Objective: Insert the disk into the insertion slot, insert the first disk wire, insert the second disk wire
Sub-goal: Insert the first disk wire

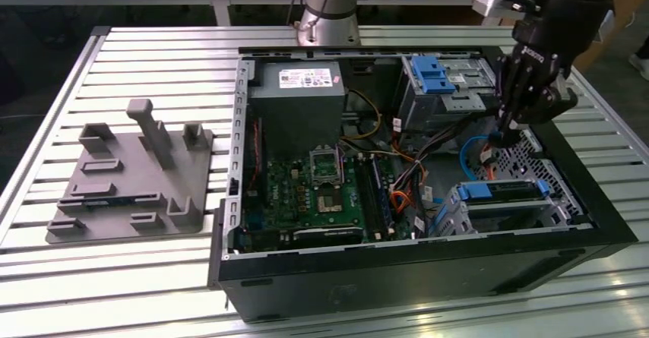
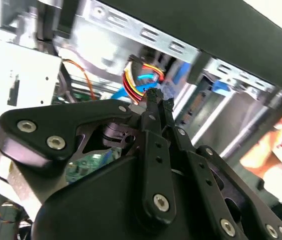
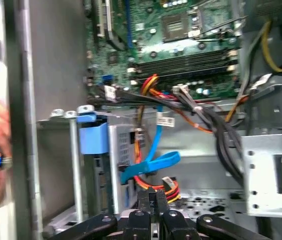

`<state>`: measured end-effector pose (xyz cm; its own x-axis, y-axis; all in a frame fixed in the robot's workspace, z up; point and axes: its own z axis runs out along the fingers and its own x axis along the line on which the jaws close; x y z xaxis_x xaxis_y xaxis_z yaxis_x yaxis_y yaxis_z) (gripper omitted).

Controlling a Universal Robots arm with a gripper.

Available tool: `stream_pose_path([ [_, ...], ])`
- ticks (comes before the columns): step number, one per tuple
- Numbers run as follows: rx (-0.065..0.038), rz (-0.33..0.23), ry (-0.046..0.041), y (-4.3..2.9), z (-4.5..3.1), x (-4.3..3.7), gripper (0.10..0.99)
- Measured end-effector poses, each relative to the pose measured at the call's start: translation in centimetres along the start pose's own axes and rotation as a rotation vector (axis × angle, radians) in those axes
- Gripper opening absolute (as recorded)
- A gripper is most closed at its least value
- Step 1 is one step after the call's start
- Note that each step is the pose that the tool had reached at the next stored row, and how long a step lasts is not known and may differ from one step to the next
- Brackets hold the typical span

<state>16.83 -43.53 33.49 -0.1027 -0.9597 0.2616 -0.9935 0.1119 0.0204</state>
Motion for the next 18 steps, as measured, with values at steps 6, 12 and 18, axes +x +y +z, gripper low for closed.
stream_pose_path([
  [6, -0.008, -0.004, -0.0798, -0.08, -0.01, 0.76, 0.165],
  [12, -0.009, -0.004, -0.0826, -0.26, 0.4, 2.29, 0.165],
  [18, -0.014, -0.007, -0.1371, -0.37, 0.61, 3.29, 0.165],
])
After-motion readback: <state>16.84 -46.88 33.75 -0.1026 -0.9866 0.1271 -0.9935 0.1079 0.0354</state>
